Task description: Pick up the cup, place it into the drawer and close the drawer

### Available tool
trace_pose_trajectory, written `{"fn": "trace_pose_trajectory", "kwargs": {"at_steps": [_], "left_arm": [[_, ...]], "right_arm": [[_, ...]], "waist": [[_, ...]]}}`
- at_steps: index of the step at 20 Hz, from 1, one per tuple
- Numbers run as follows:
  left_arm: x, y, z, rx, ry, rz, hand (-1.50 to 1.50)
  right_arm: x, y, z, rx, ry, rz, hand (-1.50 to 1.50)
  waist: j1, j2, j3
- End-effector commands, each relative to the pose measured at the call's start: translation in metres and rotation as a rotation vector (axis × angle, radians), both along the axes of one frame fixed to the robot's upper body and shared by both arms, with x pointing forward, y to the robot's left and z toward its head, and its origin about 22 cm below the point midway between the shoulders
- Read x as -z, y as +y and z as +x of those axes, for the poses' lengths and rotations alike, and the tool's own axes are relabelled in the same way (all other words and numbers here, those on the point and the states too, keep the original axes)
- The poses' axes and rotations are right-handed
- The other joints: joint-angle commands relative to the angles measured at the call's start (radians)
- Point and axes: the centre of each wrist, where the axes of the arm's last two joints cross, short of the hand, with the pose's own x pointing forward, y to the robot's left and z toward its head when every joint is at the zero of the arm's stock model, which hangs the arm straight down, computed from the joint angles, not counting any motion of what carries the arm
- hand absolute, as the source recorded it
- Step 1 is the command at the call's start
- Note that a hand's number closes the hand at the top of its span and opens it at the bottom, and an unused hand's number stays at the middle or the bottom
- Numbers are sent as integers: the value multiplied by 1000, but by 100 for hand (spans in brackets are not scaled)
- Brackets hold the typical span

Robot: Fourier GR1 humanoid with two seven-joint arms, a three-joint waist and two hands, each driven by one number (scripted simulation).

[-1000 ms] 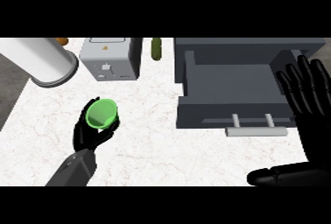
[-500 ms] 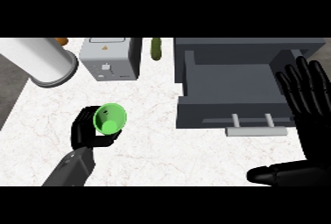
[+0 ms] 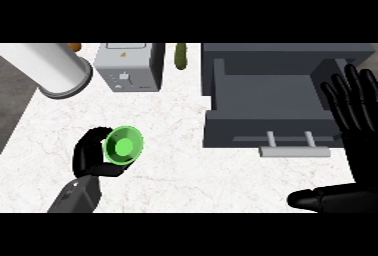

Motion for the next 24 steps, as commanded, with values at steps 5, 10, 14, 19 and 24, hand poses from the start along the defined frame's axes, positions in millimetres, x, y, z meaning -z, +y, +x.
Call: {"fn": "trace_pose_trajectory", "kwargs": {"at_steps": [5, 10, 14, 19, 24], "left_arm": [[-38, -9, 13, 176, -163, -22, 150], [-83, -37, 27, 270, -211, 5, 150], [-137, -59, 39, 295, -227, -33, 150], [-194, -89, 37, 305, -254, -35, 150], [-236, -112, 70, 297, -255, 16, 150]], "right_arm": [[11, 7, 2, 18, 19, -10, -150], [-4, 5, -8, 14, 10, 6, -150], [3, -6, 6, 4, 19, -12, -150], [5, 3, -9, 2, 8, 2, -150], [-6, -4, -18, 24, 7, 0, -150]], "waist": [[16, -5, 2], [12, -6, 1], [13, -4, 1], [5, -4, 1], [-10, 0, 0]]}}
